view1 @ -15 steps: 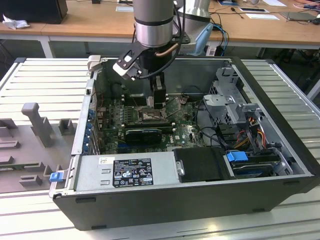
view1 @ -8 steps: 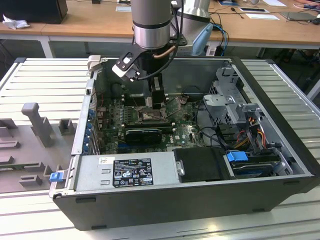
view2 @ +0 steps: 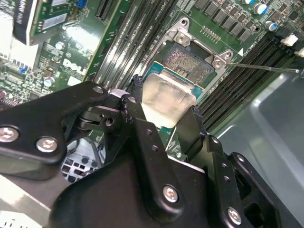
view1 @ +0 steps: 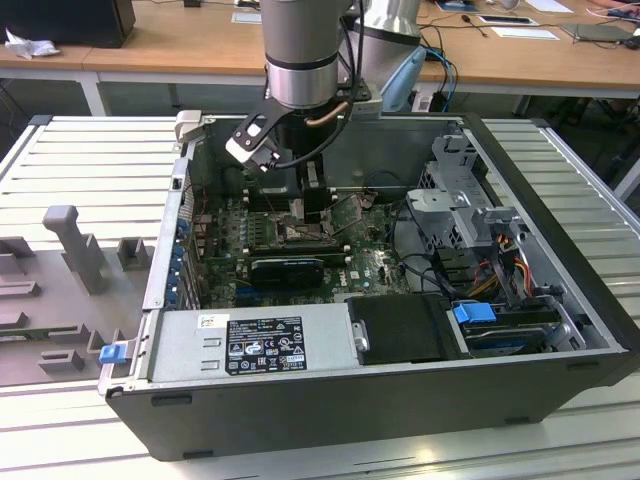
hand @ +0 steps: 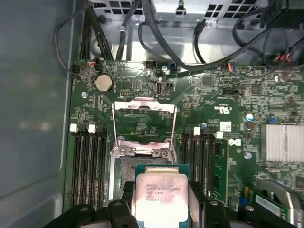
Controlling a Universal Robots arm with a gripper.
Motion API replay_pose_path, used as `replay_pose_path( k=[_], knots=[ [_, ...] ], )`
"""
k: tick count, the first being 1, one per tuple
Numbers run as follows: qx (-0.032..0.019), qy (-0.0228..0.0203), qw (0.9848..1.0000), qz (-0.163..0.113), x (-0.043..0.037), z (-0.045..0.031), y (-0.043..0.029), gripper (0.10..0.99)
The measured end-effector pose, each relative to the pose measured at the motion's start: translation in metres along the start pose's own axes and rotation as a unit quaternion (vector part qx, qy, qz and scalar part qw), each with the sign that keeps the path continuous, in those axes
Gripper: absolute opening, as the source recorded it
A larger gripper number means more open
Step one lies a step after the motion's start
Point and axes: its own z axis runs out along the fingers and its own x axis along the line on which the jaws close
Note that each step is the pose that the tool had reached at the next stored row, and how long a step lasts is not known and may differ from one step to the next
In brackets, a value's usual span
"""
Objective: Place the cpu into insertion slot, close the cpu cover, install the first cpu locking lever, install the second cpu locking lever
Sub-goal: 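Place the cpu into insertion slot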
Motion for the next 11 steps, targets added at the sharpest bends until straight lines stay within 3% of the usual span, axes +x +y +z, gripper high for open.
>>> replay_pose_path(
  k=[11],
  knots=[
    [-0.0002, -0.0004, 1.0000, 0.002, 0.0092, 0.0164, -0.0040, 0.529]
  ],
)
